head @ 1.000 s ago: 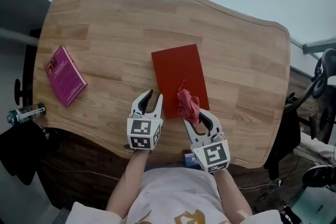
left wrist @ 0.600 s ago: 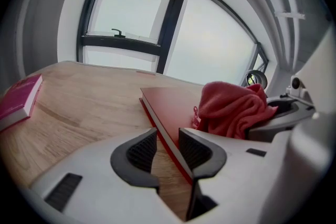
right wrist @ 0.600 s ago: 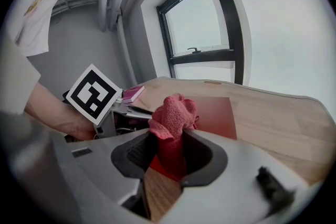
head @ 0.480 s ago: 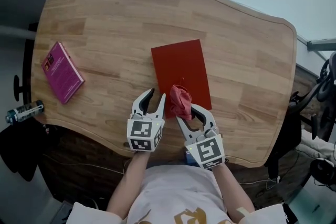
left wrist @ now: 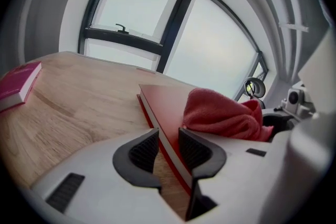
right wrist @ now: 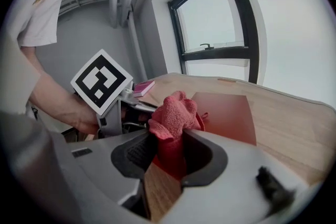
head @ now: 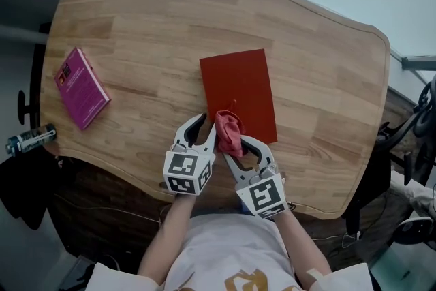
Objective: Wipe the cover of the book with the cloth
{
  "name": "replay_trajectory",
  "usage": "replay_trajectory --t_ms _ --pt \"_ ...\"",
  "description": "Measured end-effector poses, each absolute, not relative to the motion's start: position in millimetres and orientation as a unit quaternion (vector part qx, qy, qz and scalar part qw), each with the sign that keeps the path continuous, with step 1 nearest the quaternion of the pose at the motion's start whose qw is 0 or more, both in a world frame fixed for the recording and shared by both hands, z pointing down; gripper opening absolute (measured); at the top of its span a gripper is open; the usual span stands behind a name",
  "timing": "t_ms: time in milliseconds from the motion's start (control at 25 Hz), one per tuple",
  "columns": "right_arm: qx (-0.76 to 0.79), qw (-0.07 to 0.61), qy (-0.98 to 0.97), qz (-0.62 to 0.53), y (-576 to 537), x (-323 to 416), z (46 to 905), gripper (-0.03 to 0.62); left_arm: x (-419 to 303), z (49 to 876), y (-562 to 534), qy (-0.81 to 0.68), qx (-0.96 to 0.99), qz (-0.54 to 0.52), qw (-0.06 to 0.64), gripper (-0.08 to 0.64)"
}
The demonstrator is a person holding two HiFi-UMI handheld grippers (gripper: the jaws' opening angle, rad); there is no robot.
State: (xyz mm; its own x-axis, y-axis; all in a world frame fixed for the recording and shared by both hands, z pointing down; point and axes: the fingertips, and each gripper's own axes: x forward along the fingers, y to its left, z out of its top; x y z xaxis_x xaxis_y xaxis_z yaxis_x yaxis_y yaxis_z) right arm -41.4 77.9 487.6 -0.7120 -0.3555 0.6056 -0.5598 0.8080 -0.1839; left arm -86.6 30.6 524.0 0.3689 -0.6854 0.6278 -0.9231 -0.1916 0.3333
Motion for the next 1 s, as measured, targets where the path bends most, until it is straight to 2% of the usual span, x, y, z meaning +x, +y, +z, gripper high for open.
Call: replay_trajectory --t_ms 160,560,1000 --pt "0.234 0.308 -0.904 0.184 87.3 -43.5 501.3 0.144 -84.0 523.5 31.7 -0.531 0.756 0.158 0.349 0.091" --pt "0.239 0.329 -0.893 0.192 79.2 -43.9 506.9 0.143 -83.4 526.5 31.4 -0.506 0.755 0.135 0.396 0.089" --pt "0.229 0.336 -0.893 0.194 67.7 -45.6 508.9 0.143 -83.5 526.4 31.8 -0.497 0.758 0.14 0.398 0.087"
